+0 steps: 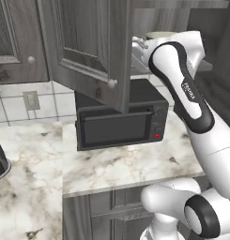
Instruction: Move the bowls from the cabinet to the plates on the dining table.
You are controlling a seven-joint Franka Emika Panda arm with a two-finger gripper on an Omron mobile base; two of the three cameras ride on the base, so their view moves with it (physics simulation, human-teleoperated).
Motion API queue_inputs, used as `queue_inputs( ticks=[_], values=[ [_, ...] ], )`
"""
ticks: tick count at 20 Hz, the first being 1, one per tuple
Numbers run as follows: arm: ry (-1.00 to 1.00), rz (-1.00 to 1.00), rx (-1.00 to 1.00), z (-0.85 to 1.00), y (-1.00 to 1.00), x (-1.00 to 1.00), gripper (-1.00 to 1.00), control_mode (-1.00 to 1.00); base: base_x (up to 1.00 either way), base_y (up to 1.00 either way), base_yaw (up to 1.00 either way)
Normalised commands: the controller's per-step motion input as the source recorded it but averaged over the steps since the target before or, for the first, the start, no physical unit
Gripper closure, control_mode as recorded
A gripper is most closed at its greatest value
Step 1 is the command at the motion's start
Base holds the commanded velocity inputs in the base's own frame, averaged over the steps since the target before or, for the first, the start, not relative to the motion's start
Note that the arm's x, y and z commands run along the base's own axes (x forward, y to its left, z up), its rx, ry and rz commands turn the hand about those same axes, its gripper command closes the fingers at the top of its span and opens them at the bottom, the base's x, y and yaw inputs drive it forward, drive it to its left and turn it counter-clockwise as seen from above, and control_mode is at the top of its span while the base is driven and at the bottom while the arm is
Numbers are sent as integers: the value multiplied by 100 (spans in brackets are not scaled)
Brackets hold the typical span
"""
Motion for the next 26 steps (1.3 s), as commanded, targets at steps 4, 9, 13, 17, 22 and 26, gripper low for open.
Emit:
queue_inputs(
  ticks=[4,9,13,17,22,26],
  values=[
    [0,12,-2,-16,78,-35,-100,-100,0,0,0],
    [0,11,-7,-22,86,-23,-100,-100,0,0,0],
    [0,10,-11,-23,86,-9,-100,-100,0,0,0],
    [0,7,-11,-12,72,-1,-100,-100,0,0,0],
    [0,2,-11,-3,43,0,-100,-100,0,0,0],
    [-2,0,-12,0,3,0,-100,-100,0,0,0]
  ],
)
